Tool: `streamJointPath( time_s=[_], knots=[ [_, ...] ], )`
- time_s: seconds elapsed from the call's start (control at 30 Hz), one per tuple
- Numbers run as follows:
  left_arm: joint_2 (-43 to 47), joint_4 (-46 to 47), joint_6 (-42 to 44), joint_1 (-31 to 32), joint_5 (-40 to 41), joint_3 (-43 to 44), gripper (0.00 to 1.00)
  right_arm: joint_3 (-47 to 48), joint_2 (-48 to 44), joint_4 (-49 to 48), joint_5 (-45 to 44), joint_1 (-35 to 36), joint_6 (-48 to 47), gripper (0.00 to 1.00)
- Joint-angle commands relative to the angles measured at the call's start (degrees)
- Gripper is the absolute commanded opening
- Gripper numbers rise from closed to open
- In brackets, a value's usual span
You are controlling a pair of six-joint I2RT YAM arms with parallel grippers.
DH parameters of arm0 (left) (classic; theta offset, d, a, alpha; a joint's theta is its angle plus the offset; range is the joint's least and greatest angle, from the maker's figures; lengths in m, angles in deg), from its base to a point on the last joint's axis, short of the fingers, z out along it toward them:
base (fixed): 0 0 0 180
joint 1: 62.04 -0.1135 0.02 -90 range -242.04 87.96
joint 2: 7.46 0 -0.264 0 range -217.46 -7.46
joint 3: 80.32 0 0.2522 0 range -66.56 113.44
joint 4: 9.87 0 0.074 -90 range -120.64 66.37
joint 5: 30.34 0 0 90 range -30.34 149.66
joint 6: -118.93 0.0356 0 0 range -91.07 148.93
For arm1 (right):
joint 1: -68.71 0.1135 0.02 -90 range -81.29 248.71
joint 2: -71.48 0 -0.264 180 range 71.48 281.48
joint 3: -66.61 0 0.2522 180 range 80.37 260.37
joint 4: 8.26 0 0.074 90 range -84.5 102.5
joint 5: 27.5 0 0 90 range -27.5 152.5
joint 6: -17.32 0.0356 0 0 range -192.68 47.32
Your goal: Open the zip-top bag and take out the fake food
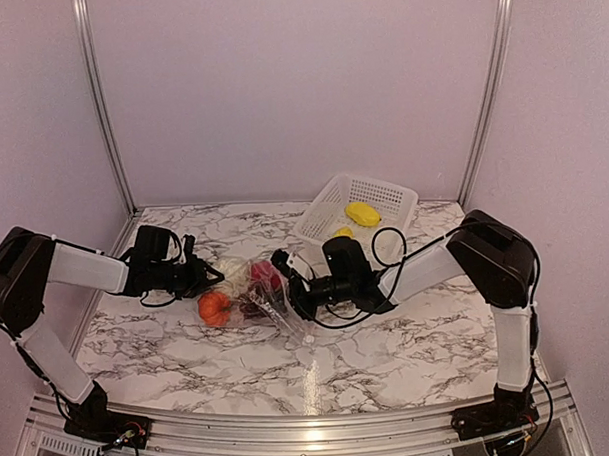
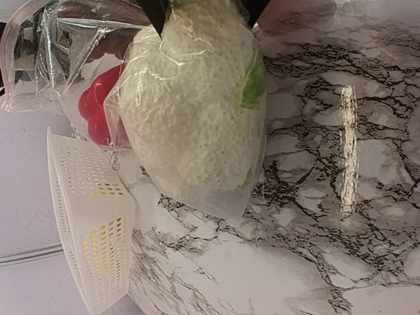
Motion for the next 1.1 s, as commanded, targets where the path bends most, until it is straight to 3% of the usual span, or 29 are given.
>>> streamJointPath(
  time_s=[0.0, 1.07],
  knots=[
    [1.67, -4.74, 0.86, -1.39, 2.90, -1.45, 0.00, -2.51, -3.46, 1.04, -0.60, -0.34, 0.02, 0.00],
    [7.64, -8.62, 3.54, -5.57, 5.45, -4.33, 0.00, -11.00, -11.15, 2.48, -6.53, -2.25, -0.77, 0.00]
  ],
)
